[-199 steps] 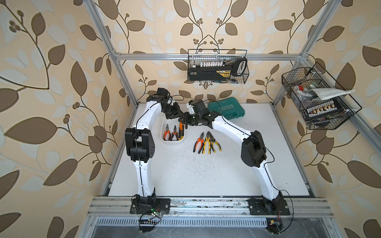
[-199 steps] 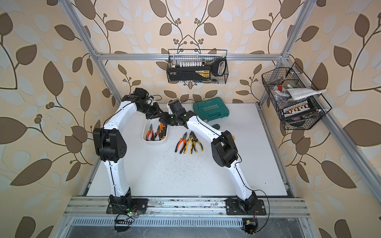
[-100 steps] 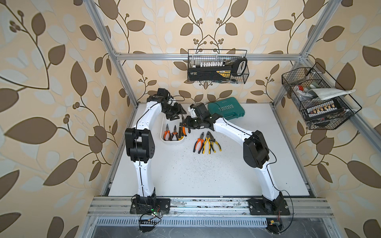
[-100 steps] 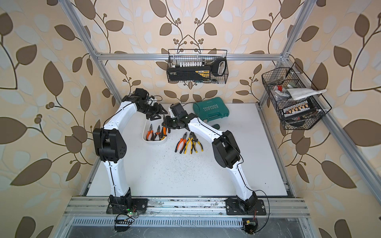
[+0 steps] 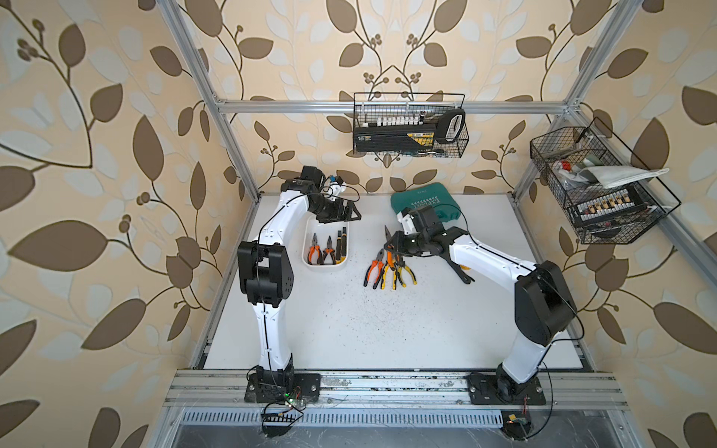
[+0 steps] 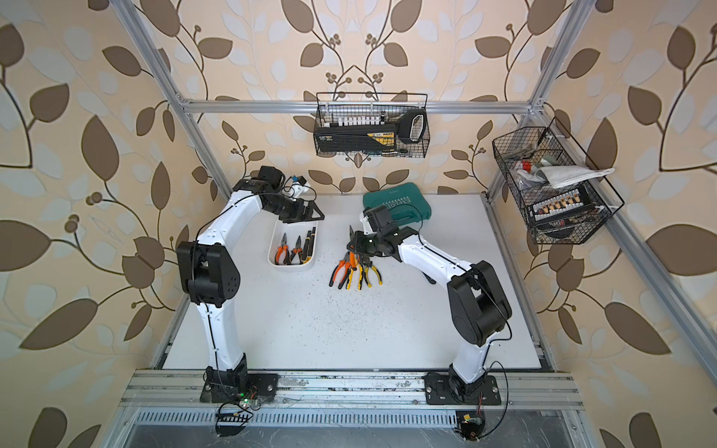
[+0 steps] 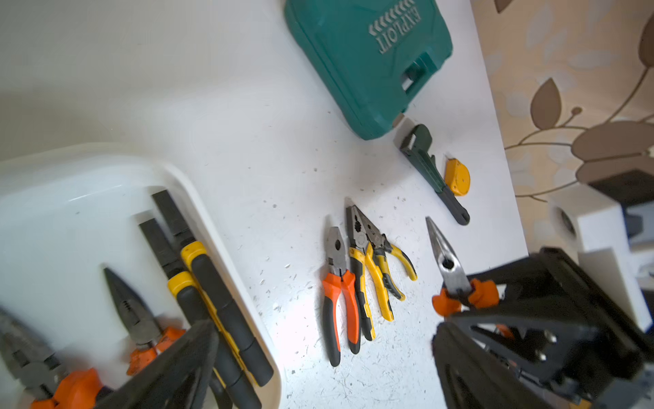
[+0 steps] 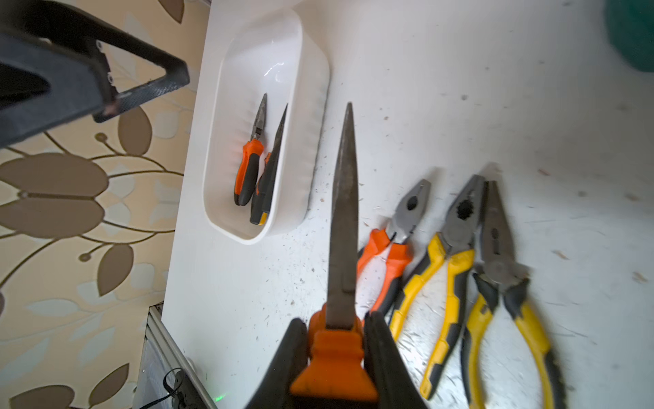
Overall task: Take the pliers out of the storage box
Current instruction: Place the pliers at the center of the board.
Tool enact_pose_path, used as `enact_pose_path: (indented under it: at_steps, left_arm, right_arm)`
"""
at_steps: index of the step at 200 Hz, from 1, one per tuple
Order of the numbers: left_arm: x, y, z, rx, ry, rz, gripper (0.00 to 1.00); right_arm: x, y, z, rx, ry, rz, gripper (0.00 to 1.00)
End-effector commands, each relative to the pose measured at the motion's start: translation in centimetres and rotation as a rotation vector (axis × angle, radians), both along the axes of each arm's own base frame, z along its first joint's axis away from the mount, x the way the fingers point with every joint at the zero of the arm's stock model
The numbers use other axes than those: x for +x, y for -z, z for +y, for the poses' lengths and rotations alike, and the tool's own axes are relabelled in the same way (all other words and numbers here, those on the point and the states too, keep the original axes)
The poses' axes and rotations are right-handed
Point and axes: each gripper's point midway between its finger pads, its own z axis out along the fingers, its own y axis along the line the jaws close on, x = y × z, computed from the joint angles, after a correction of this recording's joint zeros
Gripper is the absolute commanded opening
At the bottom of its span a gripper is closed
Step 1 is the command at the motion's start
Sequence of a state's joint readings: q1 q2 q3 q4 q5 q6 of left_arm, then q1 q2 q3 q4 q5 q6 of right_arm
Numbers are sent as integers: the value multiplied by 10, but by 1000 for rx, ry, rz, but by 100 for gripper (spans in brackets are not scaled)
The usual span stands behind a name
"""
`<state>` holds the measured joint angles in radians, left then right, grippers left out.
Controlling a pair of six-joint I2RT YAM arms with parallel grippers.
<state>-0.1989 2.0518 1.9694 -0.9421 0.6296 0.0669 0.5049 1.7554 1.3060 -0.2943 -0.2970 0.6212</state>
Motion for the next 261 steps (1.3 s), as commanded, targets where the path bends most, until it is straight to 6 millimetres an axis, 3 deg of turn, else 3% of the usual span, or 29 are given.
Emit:
enact_pose_path:
  at_steps: [1, 54, 98, 154, 188, 211, 261]
  left_arm:
    - [-36, -47, -32, -76, 220, -141, 99]
    - [-82, -52, -80, -119, 443, -204, 99]
    - [-120, -35, -101, -86, 573, -245, 99]
    - [-146, -16, -109, -3, 620, -297, 99]
    - [-156, -9, -112, 22, 626, -298, 99]
    - [-156, -7, -111, 27, 619, -292, 99]
    - [-151, -7, -112, 34, 594, -286, 99]
  right_arm:
    - [-4, -1, -20, 8, -17, -31, 5]
    - [-19, 33, -86, -26, 29, 50, 7]
    - [-20, 68, -113, -103, 32, 93, 9]
    - [-4, 102, -110, -88, 51, 134, 13]
    - [-4, 121, -115, -126, 65, 167, 28]
    - [-6, 119, -119, -146, 77, 160, 47]
    - [-11, 115, -127, -182, 92, 161, 58]
